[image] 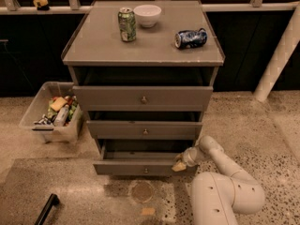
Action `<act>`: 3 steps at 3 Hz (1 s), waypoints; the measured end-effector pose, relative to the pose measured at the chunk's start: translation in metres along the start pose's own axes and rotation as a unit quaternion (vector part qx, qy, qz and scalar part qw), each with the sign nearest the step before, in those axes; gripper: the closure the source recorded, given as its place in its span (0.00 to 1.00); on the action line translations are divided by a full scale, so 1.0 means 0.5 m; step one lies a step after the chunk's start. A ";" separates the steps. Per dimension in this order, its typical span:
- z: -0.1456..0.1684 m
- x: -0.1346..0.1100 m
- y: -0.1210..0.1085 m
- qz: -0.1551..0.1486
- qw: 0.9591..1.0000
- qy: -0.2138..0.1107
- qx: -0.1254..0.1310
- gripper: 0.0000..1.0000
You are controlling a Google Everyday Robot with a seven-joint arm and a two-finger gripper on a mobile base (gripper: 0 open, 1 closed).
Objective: Open bottom drawer
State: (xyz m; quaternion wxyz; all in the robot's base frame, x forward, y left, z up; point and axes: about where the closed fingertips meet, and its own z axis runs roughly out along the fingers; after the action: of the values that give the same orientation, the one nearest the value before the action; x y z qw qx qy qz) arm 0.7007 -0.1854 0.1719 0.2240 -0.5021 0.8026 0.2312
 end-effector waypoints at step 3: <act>-0.035 0.010 -0.020 -0.001 1.000 -0.009 0.023 0.85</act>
Offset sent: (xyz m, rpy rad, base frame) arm -0.2530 -0.0008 -0.0109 0.0819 0.2005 -0.1956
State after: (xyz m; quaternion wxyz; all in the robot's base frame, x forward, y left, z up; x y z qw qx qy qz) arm 0.7055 -0.2030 0.1812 0.2432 -0.4957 0.8050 0.2169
